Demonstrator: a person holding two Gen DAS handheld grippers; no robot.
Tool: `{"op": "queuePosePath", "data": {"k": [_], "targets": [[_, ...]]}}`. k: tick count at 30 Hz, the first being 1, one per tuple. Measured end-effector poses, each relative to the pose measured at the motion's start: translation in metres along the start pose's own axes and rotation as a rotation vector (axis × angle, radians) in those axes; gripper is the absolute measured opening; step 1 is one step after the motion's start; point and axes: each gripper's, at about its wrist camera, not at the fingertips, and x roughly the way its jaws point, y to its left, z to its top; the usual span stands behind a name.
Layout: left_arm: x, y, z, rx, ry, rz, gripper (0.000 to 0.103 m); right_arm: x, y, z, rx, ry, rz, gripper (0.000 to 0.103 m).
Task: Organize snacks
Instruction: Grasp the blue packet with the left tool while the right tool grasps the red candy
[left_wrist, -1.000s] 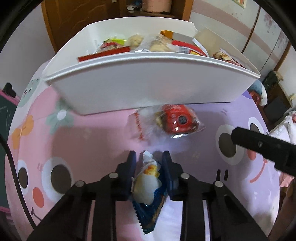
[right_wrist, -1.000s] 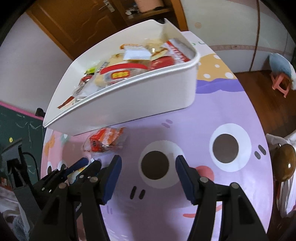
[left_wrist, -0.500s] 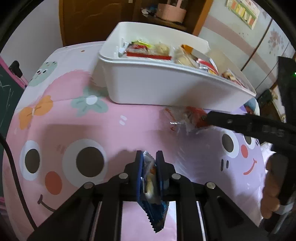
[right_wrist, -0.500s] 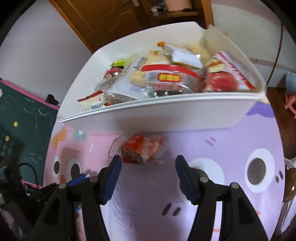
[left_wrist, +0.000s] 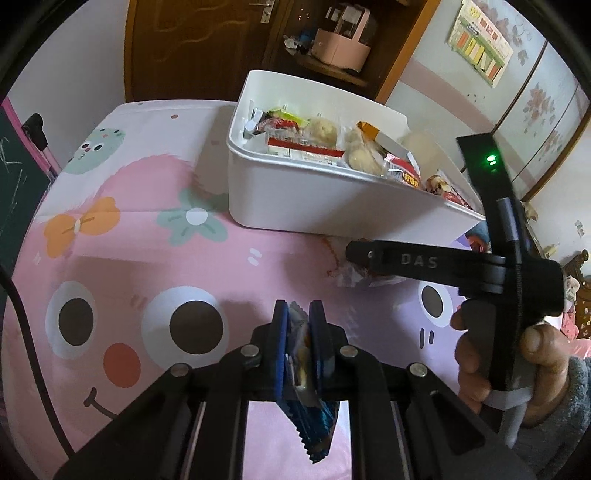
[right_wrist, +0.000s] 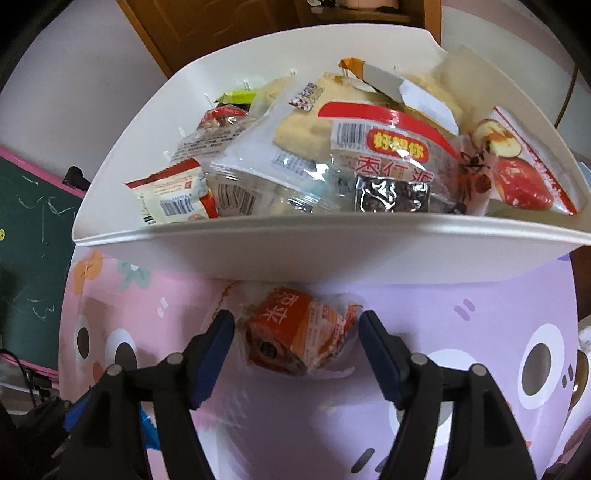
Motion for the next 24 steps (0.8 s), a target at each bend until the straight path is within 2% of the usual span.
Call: {"op": "queuePosePath", "data": {"k": [4,13,19,24], "targets": [[-0.004,-0.001,0.000,-0.005,-0.007,-0.003,0.009,0.004,0.005,0.001,-0.014,-0.011,-0.031,0.075],[-0.017,-0.002,0.002,-0.011,-0.036,-0.002,0.009,0.008,0.012,-0.001,-0.009,-0.019,-0.043,0.076],[-0.024,-0.001,0.001,-0.018,-0.042,0.001,0.009,0.012,0.018,-0.004,-0.026,-0.023,-0.057,0.084],[-0.028,0.005,0.003,-0.037,-0.043,0.005,0.009,0.017,0.029,-0.009,-0.039,-0.032,-0.073,0.085]]}}
